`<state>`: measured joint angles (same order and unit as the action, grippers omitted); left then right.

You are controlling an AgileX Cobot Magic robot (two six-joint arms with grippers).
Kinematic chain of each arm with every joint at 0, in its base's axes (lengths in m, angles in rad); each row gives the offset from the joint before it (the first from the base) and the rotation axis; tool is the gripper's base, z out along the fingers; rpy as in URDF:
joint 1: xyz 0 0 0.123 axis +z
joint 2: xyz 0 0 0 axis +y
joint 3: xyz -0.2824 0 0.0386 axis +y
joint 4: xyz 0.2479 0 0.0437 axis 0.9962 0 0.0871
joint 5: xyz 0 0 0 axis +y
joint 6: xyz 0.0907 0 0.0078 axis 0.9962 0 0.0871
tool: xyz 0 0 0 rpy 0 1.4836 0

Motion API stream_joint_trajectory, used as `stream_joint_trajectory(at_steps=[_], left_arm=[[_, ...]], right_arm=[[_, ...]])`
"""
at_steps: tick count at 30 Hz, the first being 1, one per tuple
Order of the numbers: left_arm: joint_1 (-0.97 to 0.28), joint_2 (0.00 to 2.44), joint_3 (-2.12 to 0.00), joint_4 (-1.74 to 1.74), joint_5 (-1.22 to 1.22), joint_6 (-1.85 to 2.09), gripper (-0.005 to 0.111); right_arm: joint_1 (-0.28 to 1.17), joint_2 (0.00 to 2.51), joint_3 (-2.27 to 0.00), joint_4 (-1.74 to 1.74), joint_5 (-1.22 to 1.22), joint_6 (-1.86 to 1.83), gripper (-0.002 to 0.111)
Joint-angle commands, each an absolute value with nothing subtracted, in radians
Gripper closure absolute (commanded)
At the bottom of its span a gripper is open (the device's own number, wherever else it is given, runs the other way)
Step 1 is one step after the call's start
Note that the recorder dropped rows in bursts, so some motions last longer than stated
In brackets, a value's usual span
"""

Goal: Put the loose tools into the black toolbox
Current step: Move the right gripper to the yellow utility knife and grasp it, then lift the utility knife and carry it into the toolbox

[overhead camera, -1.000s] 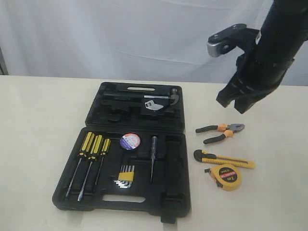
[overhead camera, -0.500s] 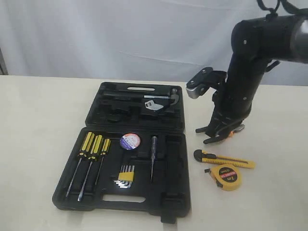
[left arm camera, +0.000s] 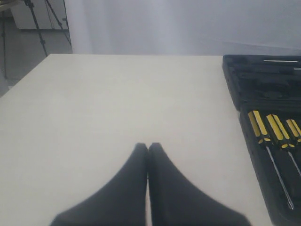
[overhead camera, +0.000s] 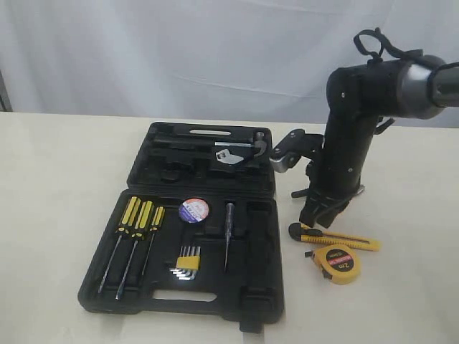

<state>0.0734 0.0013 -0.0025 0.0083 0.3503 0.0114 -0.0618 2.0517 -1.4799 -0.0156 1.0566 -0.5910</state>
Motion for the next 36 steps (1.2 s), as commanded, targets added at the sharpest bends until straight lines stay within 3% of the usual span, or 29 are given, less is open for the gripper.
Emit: stream_joint_trajectory(at_steps=[1,3,5,36], left_arm=[[0.069,0.0,0.0,0.0,0.342,0.007,0.107],[0.069,0.0,0.0,0.0,0.342,0.007,0.107],[0.069,0.0,0.0,0.0,0.342,0.007,0.107],[0.069,0.0,0.0,0.0,0.342,0.007,0.107]], right_arm=[[-0.068,2.053,-1.476,0.029,1.096,-0.674,0.079],[-0.068,2.054,-1.476,0.024,1.096,-0.674,0.066],[-0.068,2.054,-1.476,0.014,1.094,-0.683,0.06],[-0.068,2.176,-1.476,-0.01,0.947,-0.793,0.06]])
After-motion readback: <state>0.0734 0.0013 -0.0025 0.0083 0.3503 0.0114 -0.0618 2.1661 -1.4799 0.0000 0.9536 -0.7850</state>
